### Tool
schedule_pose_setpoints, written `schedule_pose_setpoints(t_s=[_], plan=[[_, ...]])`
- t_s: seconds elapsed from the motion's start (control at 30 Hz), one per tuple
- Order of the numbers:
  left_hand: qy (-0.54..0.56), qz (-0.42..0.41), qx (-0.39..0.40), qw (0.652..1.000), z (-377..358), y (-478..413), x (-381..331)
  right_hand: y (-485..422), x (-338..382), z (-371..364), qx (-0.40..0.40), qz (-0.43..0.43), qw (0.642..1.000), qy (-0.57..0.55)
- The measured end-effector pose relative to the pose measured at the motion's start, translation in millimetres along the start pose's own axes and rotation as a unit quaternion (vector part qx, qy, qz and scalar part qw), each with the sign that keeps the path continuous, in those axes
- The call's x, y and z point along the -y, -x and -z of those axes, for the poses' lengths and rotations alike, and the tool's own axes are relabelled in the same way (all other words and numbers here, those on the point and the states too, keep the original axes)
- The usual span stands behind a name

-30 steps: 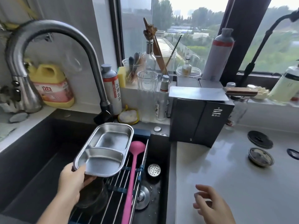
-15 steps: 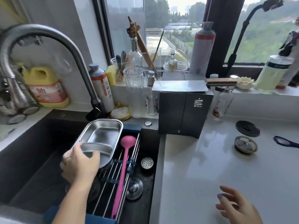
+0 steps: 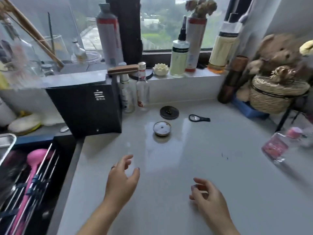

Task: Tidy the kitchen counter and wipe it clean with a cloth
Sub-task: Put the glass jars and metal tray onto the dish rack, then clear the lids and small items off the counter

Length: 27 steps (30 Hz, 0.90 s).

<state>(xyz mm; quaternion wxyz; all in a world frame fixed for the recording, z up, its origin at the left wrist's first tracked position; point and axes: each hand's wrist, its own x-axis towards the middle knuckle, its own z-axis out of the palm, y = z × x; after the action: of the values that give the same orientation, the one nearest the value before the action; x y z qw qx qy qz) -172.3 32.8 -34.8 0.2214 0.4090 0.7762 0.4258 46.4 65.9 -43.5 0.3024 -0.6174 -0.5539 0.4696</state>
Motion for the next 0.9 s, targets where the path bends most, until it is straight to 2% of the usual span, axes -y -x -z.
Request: schedule_pose_setpoints(t_s=[0.13, 0.33, 0.4, 0.5, 0.57, 0.7, 0.9], plan=[[0.045, 0.015, 0.068, 0.997, -86, 20, -55, -34, -15, 62, 0.013, 0.035, 0.999, 0.004], [0.065, 0.007, 0.124, 0.99, -175, 34, -120, -68, -45, 153, -0.037, 0.048, 0.998, 0.02], [0.072, 0.011, 0.141, 0.987, -195, 39, -132, -72, -56, 177, -0.093, 0.043, 0.993, 0.051], [0.075, -0.003, 0.17, 0.983, -219, 45, -146, -89, -65, 212, -0.218, 0.038, 0.971, 0.085], [0.074, -0.015, 0.179, 0.981, -228, 47, -152, -107, -61, 228, -0.25, 0.038, 0.964, 0.087], [0.075, -0.022, 0.167, 0.983, -222, 48, -157, -143, -42, 231, -0.213, 0.061, 0.969, 0.106], [0.063, 0.001, 0.092, 0.994, -176, 39, -132, -163, -31, 207, -0.186, 0.054, 0.978, 0.075]])
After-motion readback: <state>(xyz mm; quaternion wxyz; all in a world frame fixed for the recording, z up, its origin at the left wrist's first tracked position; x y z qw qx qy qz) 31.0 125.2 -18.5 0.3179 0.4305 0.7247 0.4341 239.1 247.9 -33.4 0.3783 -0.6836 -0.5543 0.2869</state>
